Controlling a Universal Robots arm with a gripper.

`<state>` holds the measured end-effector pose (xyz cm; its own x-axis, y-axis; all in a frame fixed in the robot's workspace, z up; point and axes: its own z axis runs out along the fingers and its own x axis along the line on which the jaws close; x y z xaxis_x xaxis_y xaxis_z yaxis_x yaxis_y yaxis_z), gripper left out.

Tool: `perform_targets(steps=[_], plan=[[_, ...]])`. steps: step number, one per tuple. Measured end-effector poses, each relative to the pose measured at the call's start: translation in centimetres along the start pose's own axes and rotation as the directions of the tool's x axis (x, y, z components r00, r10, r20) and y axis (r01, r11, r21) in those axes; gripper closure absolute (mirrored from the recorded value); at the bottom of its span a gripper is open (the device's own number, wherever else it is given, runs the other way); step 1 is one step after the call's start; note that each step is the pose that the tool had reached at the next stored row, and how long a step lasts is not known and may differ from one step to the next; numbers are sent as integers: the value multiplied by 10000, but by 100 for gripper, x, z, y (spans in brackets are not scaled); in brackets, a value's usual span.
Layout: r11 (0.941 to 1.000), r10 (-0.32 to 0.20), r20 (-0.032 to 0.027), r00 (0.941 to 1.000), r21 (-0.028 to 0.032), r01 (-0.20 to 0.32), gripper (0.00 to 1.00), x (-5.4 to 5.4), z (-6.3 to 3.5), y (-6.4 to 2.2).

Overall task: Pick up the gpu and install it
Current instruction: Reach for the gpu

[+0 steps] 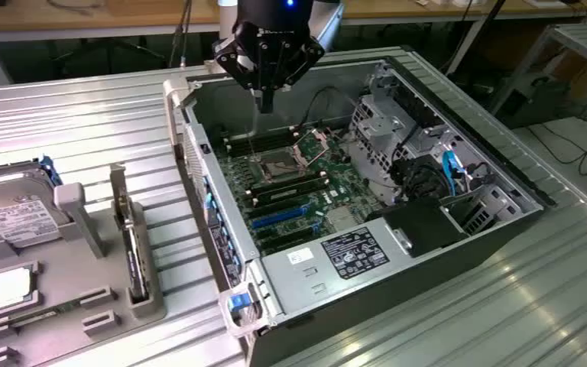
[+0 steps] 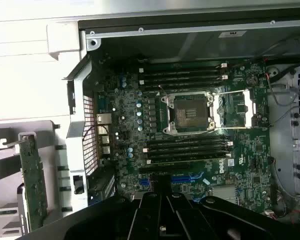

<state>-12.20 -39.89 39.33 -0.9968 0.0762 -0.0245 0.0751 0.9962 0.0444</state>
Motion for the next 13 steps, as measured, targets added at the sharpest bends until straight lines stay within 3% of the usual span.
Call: perform_targets(steps=[13], plan=[[10000, 1, -28, 10000, 3, -1, 89, 75, 2, -9]])
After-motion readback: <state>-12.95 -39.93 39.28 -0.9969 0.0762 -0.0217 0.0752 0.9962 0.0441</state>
